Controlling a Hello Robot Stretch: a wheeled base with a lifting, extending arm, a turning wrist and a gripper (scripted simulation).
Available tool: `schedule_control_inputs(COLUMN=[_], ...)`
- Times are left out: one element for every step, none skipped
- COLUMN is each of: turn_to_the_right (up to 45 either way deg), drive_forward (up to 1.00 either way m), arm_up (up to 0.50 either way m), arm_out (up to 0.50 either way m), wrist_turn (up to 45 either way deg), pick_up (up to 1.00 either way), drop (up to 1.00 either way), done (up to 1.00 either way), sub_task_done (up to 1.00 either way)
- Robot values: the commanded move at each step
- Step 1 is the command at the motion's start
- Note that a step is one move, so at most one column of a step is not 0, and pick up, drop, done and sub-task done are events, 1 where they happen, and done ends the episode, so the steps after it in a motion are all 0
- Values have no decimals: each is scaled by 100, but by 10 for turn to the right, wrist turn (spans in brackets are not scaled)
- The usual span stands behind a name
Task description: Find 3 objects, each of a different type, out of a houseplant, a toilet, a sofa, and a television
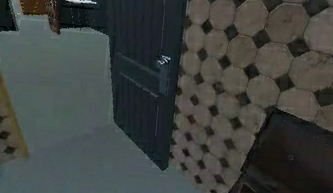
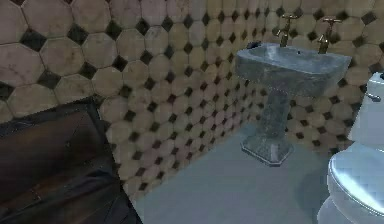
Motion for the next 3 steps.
schedule_control_inputs(turn_to_the_right=[-210, 0, -60], drive_forward=[0, 100, 0], arm_up=[0, 0, 0], arm_out=[0, 0, 0], wrist_turn=[0, 0, 0], pick_up=[0, 0, 0], drop=[0, 0, 0], done=[0, 0, 0], sub_task_done=[0, 0, 0])
